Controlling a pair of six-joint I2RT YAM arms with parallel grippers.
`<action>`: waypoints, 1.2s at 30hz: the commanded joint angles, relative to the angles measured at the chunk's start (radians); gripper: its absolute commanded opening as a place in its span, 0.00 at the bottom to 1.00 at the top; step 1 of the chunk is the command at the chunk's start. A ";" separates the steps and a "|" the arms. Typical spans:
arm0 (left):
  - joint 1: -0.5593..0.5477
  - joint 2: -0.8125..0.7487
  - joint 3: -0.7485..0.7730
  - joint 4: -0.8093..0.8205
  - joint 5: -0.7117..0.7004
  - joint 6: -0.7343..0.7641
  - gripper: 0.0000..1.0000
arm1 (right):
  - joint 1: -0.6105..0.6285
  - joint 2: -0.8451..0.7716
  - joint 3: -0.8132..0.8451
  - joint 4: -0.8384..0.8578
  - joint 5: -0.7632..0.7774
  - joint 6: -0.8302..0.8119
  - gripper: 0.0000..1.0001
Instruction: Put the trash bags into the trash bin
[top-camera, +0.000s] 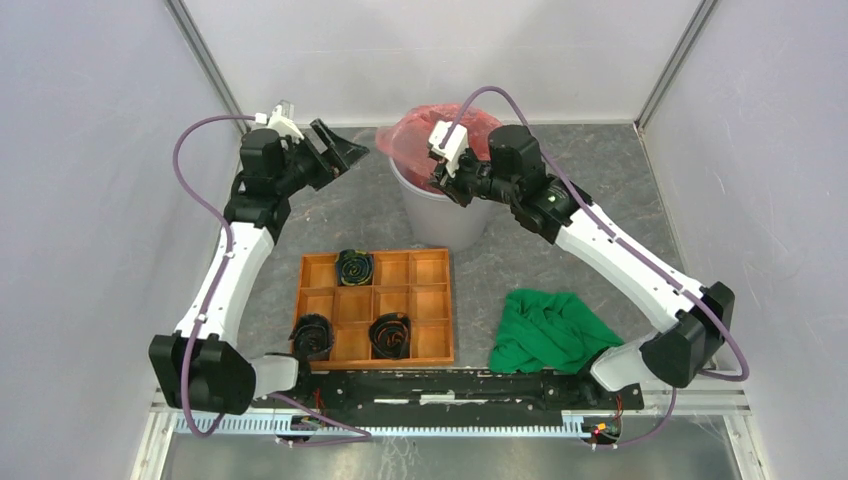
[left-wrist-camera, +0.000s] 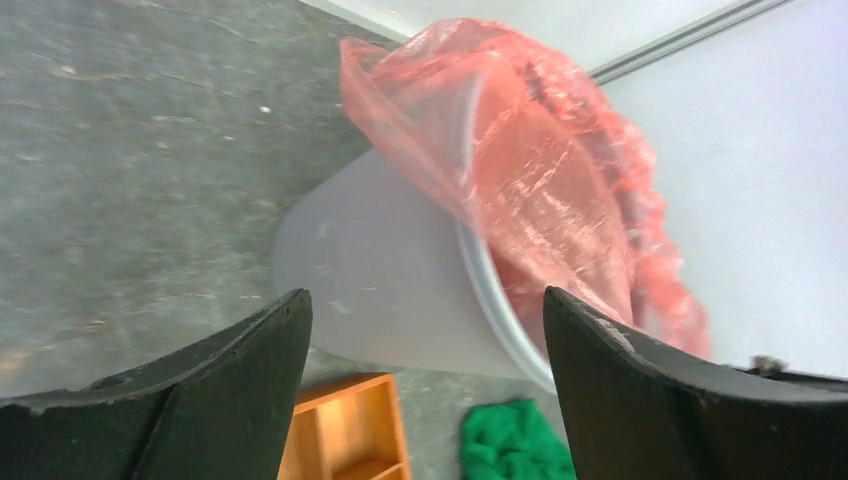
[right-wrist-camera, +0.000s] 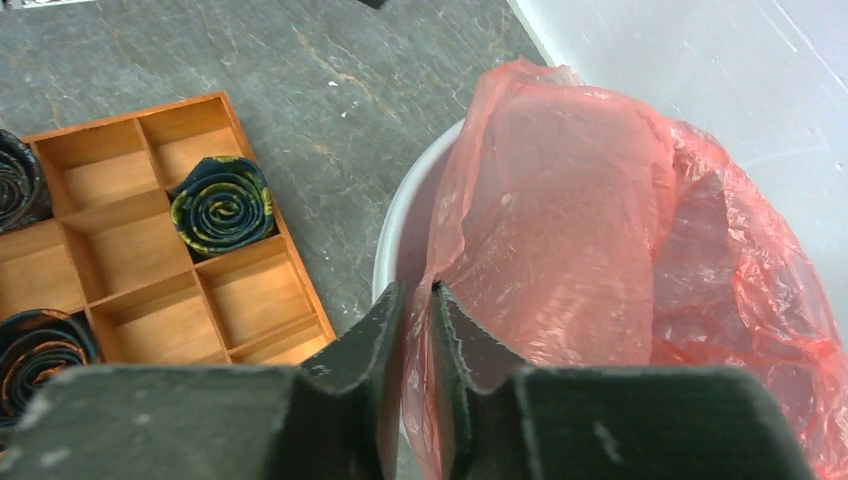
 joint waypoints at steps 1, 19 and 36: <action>0.008 0.031 -0.007 0.155 0.132 -0.305 0.93 | 0.008 -0.067 -0.048 0.066 -0.033 0.025 0.18; -0.060 0.131 -0.149 0.418 0.116 -0.459 0.78 | 0.055 -0.161 -0.331 0.252 -0.029 0.120 0.19; -0.054 0.102 -0.357 0.631 0.082 -0.498 0.72 | 0.048 -0.454 -0.591 0.322 0.132 0.389 0.71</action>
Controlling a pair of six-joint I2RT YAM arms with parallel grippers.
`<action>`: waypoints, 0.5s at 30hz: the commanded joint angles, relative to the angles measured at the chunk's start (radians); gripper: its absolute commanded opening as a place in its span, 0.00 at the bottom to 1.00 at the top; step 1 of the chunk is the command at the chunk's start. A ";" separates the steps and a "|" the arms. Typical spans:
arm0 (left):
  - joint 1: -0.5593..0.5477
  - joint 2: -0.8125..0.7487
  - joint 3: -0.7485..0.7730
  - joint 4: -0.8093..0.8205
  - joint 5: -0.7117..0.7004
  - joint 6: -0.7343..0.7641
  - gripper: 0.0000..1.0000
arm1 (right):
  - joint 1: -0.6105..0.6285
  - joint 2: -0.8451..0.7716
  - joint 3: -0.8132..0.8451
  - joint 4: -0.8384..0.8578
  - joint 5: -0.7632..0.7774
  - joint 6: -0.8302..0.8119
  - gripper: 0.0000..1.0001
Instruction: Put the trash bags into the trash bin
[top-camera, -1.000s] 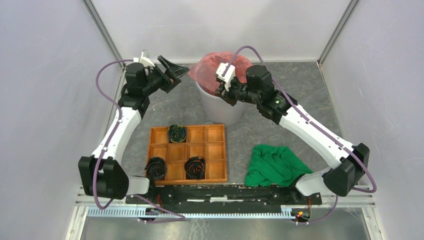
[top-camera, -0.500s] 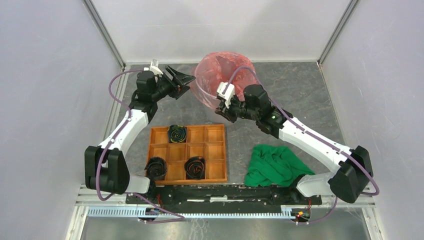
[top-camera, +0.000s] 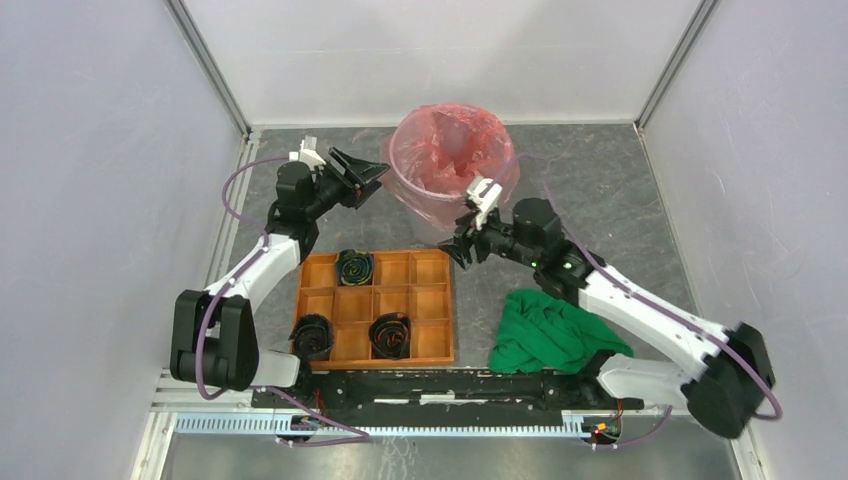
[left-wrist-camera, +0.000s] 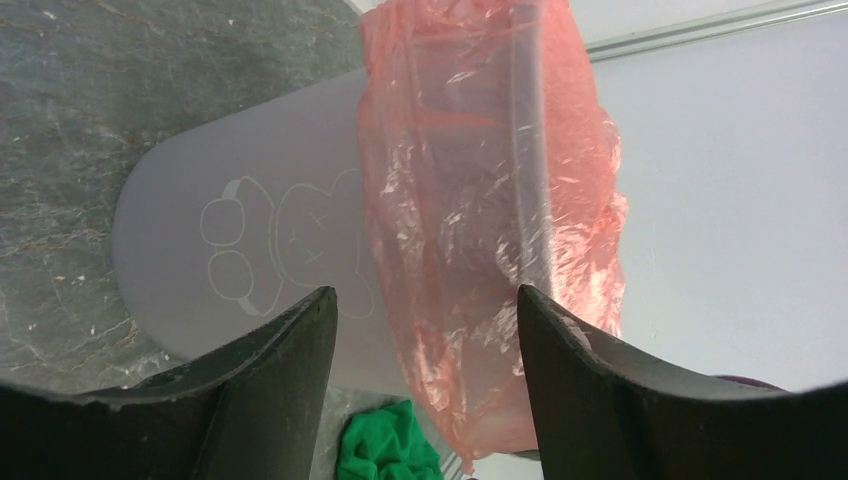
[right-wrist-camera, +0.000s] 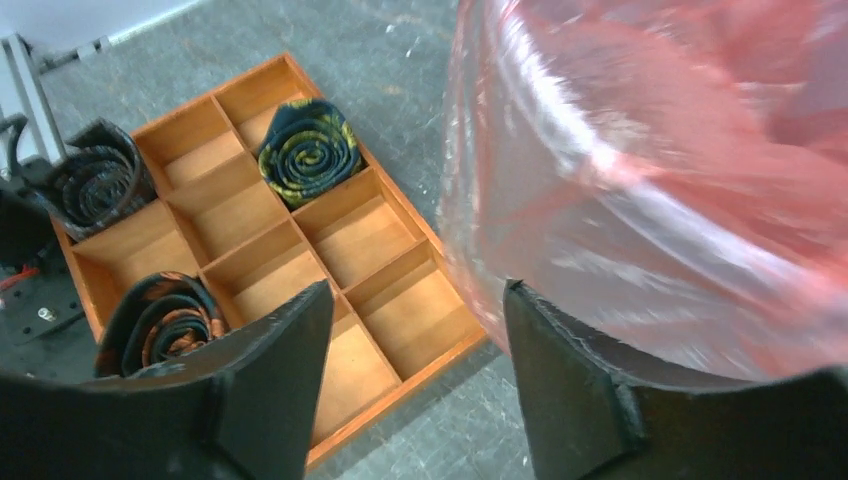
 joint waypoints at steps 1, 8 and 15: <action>0.007 -0.023 -0.036 0.052 0.004 -0.015 0.71 | -0.014 -0.227 0.027 -0.103 0.098 0.074 0.75; 0.011 -0.002 -0.061 0.090 0.018 -0.030 0.63 | -0.329 -0.319 0.025 -0.137 -0.159 0.270 0.92; 0.012 0.053 -0.058 0.155 0.066 -0.058 0.52 | -0.646 -0.185 -0.007 0.196 -0.460 0.657 0.97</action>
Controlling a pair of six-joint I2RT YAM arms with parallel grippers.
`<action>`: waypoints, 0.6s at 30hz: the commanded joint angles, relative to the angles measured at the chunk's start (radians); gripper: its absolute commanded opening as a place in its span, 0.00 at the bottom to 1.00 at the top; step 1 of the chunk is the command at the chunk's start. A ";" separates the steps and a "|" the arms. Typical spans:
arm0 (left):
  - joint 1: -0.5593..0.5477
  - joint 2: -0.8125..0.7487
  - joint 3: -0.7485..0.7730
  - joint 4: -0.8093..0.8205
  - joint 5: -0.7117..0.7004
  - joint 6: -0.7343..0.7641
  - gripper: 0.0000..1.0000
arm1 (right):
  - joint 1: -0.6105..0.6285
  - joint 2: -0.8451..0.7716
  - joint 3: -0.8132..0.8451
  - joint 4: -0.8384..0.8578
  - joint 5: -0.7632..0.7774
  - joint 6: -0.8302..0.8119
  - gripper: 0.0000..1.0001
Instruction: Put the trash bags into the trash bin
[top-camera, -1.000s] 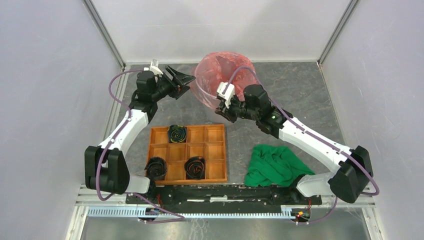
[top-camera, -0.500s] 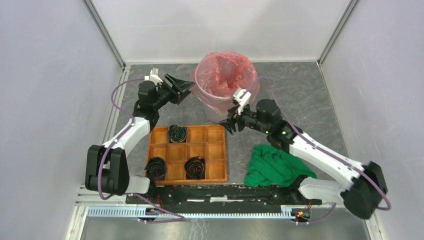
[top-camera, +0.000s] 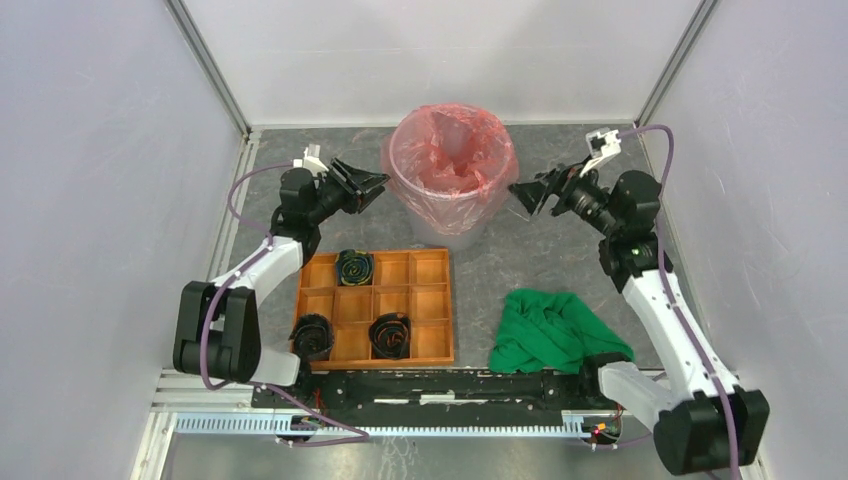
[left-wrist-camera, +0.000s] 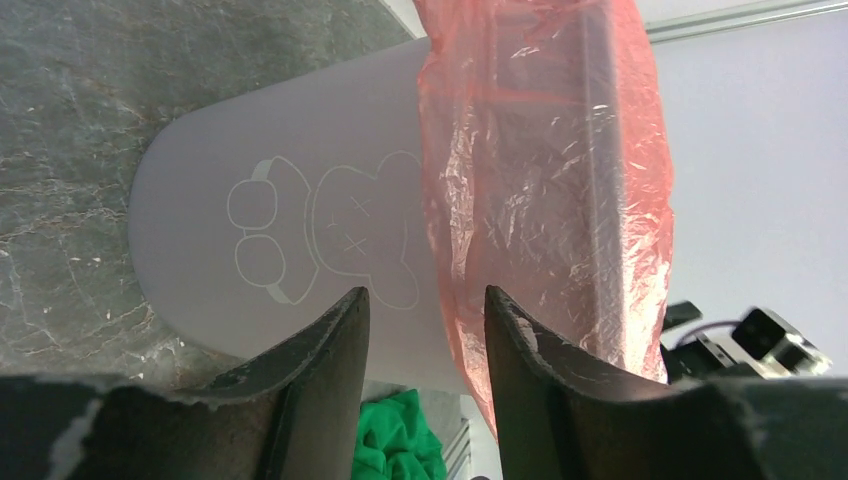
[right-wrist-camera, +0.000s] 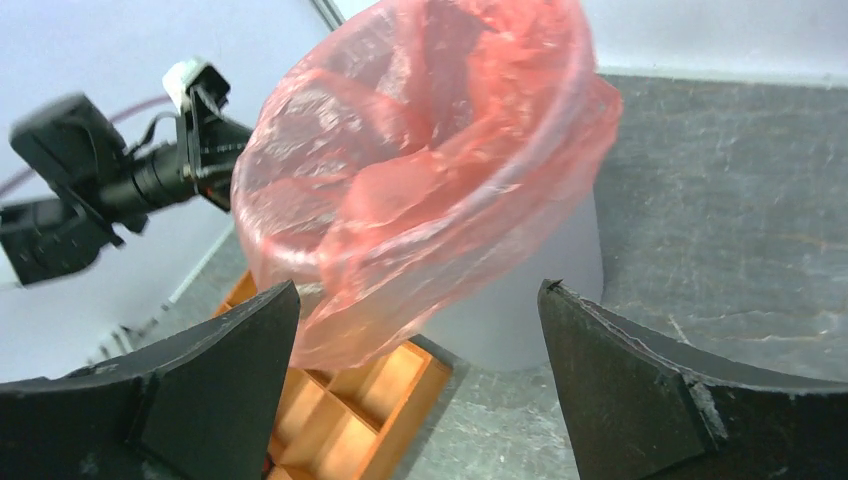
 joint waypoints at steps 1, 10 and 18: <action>0.006 0.032 0.001 0.100 0.051 -0.052 0.52 | -0.105 0.087 -0.016 0.258 -0.215 0.286 0.98; 0.005 0.080 -0.010 0.221 0.093 -0.125 0.50 | -0.146 0.310 -0.143 0.787 -0.350 0.586 0.78; -0.001 0.136 -0.028 0.342 0.109 -0.203 0.42 | -0.112 0.407 -0.192 0.952 -0.334 0.652 0.44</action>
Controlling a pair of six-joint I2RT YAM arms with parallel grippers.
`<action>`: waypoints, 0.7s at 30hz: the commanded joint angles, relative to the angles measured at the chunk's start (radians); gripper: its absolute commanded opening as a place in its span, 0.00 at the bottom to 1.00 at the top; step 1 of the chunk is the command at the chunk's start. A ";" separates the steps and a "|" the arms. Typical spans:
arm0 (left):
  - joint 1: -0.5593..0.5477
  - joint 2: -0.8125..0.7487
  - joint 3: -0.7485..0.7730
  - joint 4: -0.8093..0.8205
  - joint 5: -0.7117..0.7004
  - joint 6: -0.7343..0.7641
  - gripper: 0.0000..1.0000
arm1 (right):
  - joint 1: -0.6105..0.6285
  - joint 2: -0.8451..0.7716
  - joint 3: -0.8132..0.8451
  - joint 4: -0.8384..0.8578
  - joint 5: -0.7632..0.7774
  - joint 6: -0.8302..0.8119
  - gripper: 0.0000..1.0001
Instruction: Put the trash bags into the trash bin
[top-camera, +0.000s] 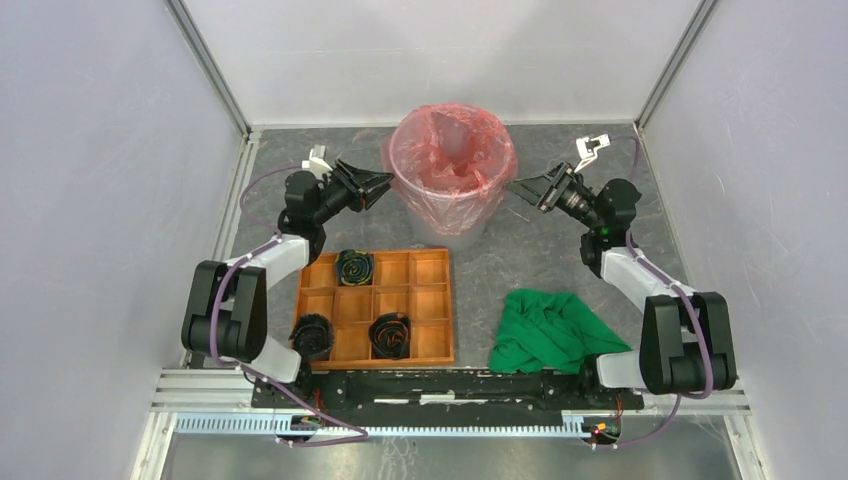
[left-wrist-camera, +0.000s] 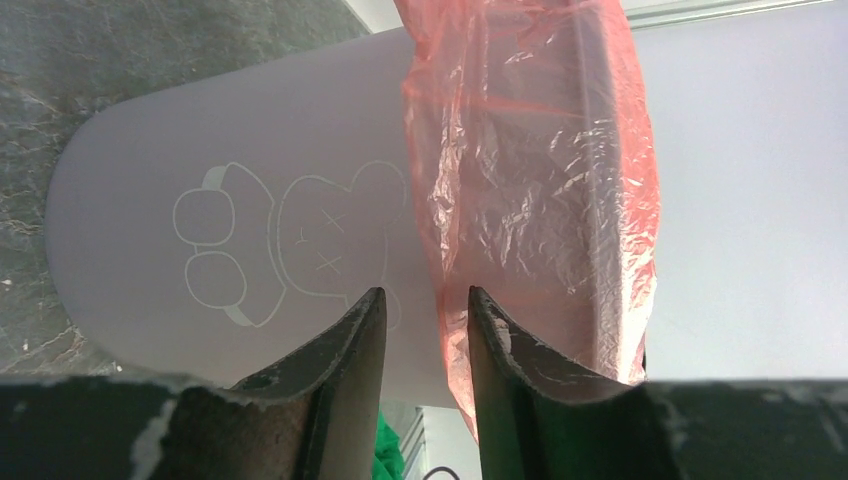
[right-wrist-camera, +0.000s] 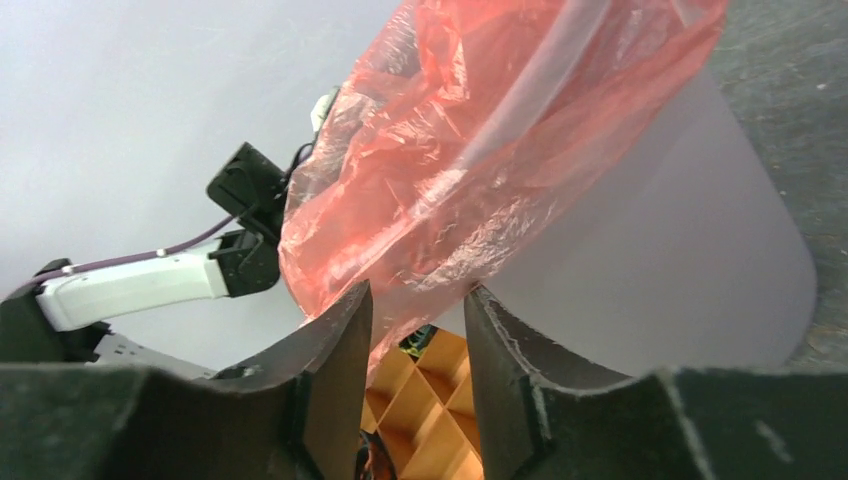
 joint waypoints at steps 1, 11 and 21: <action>-0.005 0.032 -0.004 0.127 0.036 -0.075 0.41 | 0.018 0.029 -0.010 0.200 -0.016 0.057 0.40; -0.018 0.064 -0.003 0.134 0.028 -0.052 0.17 | 0.048 0.110 -0.062 0.273 0.018 0.042 0.00; -0.035 0.070 -0.017 -0.047 -0.059 0.075 0.02 | 0.075 0.101 -0.112 -0.070 0.124 -0.265 0.00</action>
